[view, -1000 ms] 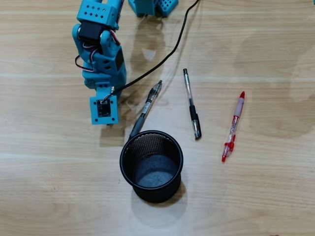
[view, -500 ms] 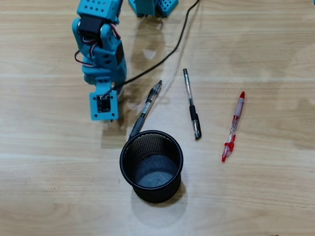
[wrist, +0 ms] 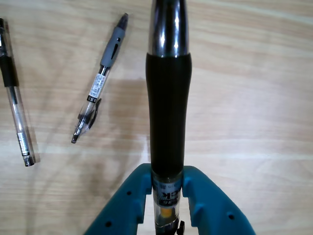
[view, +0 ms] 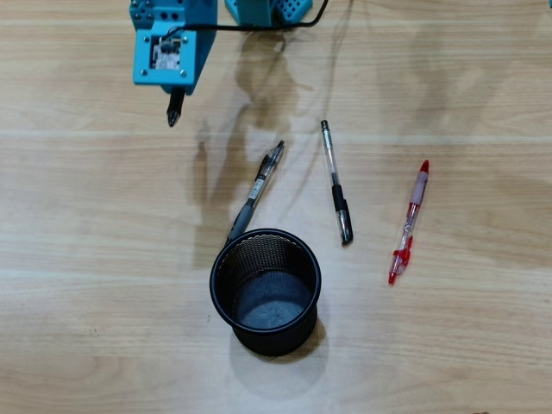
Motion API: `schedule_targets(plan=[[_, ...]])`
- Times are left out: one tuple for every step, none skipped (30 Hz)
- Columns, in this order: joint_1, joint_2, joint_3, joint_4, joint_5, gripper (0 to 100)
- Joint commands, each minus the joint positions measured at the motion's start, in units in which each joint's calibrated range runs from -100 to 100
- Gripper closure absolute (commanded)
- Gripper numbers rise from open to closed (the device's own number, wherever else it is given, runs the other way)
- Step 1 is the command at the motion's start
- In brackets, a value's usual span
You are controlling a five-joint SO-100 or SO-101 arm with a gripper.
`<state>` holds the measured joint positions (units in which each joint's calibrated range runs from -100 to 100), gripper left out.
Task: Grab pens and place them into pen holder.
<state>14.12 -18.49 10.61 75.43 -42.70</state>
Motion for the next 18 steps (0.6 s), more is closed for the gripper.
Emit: schedule_targets(plan=[[-3.5, -7.3, 0.9, 0.1, -1.3, 98], [-4.6, -8.2, 1.1, 0.1, -2.0, 98], [-5.9, -8.9, 1.1, 0.1, -2.6, 98], [-7.2, -9.4, 1.1, 0.1, -3.0, 98], [-8.4, -9.9, 1.0, 0.1, -3.5, 98], [-9.6, -10.2, 0.9, -0.4, -4.0, 98], [-10.8, -10.4, 1.0, -1.7, -4.6, 98], [-12.3, -10.5, 1.1, -3.3, -5.1, 98], [-13.6, -10.3, 1.1, -5.0, -5.4, 98], [-15.1, -10.0, 1.1, -7.0, -5.8, 98], [-16.3, -9.9, 1.2, -9.4, -6.3, 98], [-17.7, -9.8, 1.8, -11.9, -6.8, 98], [-18.8, -9.8, 2.8, -15.1, -7.1, 98], [-19.7, -9.8, 4.1, -18.7, -7.5, 98], [-20.4, -9.7, 5.7, -22.7, -7.9, 98], [-21.2, -9.6, 7.6, -27.1, -8.2, 98], [-21.8, -9.2, 9.5, -32.1, -8.6, 98], [-22.2, -8.5, 11.4, -37.3, -8.9, 98]])
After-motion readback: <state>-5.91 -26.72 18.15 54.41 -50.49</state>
